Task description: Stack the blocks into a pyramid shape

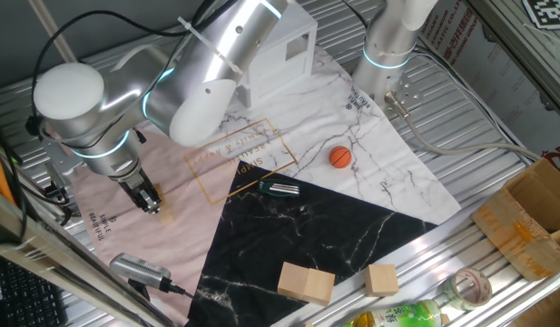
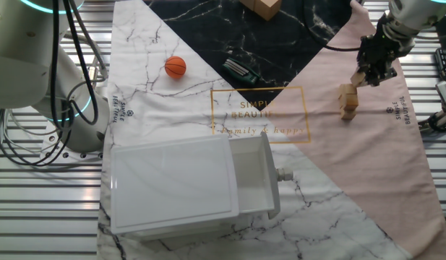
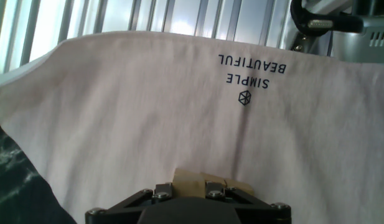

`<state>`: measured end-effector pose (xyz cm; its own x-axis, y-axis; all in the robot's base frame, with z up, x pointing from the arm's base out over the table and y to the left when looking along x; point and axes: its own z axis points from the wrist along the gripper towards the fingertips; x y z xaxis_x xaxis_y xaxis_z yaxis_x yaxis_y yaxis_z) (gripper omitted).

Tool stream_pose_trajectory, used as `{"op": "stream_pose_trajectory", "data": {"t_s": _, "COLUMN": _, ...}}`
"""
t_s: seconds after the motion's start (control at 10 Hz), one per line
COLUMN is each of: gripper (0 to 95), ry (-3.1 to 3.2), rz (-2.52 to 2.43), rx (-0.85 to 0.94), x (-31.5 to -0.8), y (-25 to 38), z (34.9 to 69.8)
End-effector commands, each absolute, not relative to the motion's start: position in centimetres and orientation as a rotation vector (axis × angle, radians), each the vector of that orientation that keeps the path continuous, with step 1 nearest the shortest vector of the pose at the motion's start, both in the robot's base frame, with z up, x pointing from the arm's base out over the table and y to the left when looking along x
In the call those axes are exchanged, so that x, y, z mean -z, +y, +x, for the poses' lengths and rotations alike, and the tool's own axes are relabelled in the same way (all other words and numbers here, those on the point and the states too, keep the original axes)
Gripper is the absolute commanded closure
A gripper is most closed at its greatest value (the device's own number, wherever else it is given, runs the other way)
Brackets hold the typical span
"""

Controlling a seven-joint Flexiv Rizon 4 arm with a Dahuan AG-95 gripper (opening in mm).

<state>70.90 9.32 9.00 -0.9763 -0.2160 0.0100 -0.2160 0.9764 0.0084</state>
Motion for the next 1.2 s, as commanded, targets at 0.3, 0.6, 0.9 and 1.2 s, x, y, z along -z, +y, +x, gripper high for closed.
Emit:
{"op": "stream_pose_trajectory", "data": {"t_s": 0.3, "gripper": 95.0, "ry": -3.109, "rz": 0.292, "rx": -0.019, "x": -8.99, "y": 9.32, "z": 70.89}}
{"op": "stream_pose_trajectory", "data": {"t_s": 0.6, "gripper": 95.0, "ry": -3.16, "rz": 0.078, "rx": -0.099, "x": -8.99, "y": 9.32, "z": 70.89}}
{"op": "stream_pose_trajectory", "data": {"t_s": 0.9, "gripper": 95.0, "ry": -3.217, "rz": -0.012, "rx": -0.083, "x": -8.99, "y": 9.32, "z": 70.89}}
{"op": "stream_pose_trajectory", "data": {"t_s": 1.2, "gripper": 95.0, "ry": -3.206, "rz": -0.002, "rx": -0.064, "x": -8.99, "y": 9.32, "z": 70.89}}
